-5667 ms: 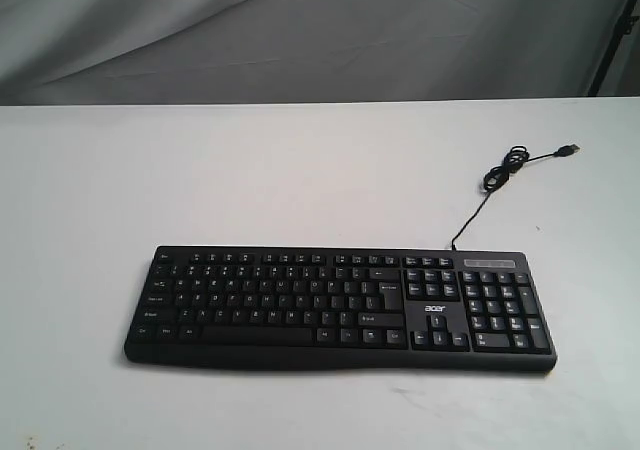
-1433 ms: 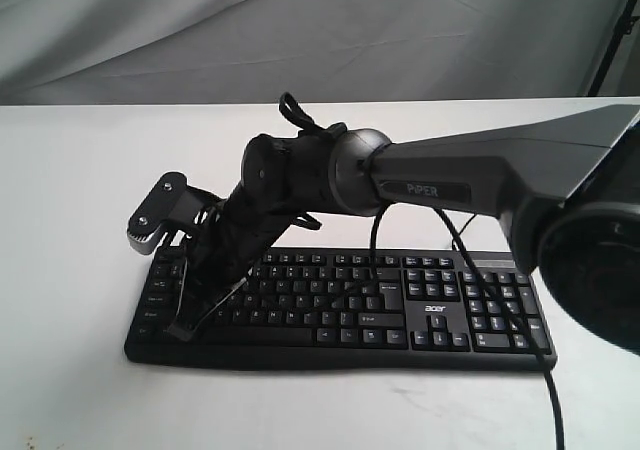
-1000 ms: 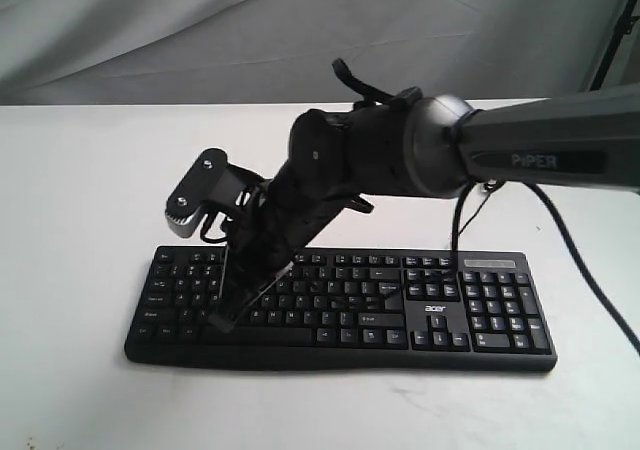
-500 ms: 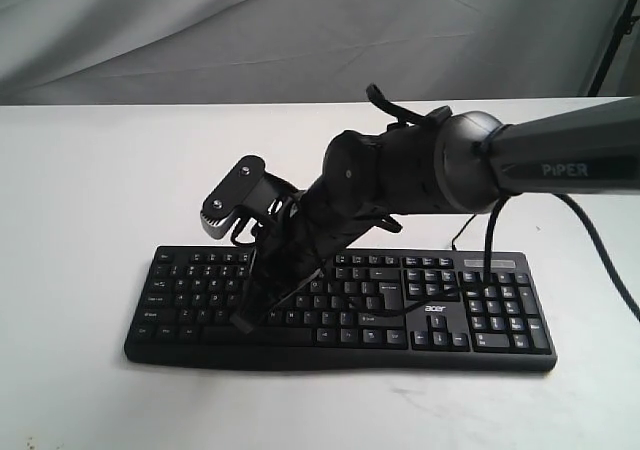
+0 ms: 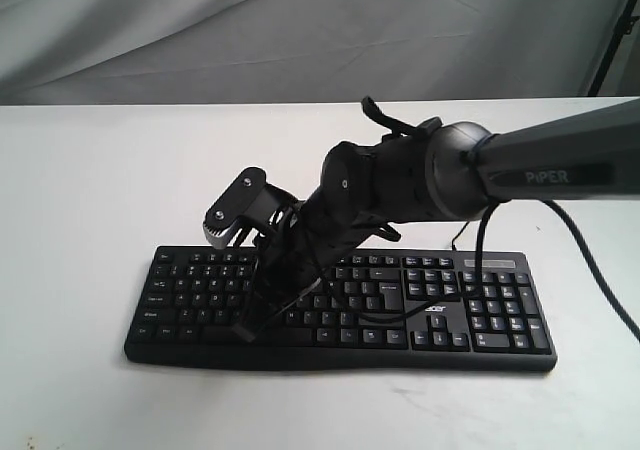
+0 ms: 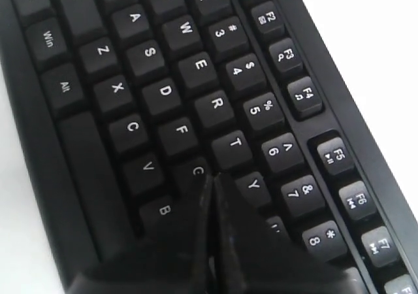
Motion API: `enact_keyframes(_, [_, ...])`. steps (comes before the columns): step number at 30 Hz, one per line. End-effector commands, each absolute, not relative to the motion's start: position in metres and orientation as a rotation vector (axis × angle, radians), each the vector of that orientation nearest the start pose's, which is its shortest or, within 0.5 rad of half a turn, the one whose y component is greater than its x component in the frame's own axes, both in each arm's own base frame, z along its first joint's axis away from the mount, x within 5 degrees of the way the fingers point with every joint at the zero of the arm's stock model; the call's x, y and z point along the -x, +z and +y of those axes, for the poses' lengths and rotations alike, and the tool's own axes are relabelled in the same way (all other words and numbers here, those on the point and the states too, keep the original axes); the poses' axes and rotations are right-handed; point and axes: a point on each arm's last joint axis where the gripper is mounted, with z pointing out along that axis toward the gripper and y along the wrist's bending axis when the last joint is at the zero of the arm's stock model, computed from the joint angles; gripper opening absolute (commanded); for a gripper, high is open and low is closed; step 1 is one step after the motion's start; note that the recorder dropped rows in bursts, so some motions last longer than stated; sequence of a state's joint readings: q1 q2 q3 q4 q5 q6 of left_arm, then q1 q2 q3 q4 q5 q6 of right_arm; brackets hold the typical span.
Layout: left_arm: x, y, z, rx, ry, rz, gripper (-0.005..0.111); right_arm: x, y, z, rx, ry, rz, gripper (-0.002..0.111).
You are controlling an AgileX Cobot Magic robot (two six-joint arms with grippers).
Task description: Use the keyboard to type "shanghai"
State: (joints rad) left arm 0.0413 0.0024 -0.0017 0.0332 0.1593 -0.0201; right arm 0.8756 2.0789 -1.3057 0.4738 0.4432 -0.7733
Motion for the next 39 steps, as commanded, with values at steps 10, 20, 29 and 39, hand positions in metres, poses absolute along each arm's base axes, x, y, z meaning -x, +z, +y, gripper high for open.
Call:
enact_keyframes(10, [-0.056, 0.199, 0.002, 0.024, 0.039, 1.637, 0.0, -0.256, 0.126, 0.332, 1.586, 0.44, 2.202, 0.0])
enact_keyframes(20, [-0.056, 0.199, 0.002, 0.024, 0.039, 1.637, 0.0, -0.256, 0.124, 0.332, 1.596, 0.44, 2.207, 0.0])
enact_keyframes(29, [-0.056, 0.199, 0.002, 0.024, 0.039, 1.637, 0.0, -0.259, 0.155, 0.355, 1.606, 0.454, 2.074, 0.0])
enact_keyframes(39, [-0.056, 0.199, 0.002, 0.024, 0.039, 1.637, 0.0, -0.256, 0.143, 0.422, 1.75, 0.54, 1.997, 0.0])
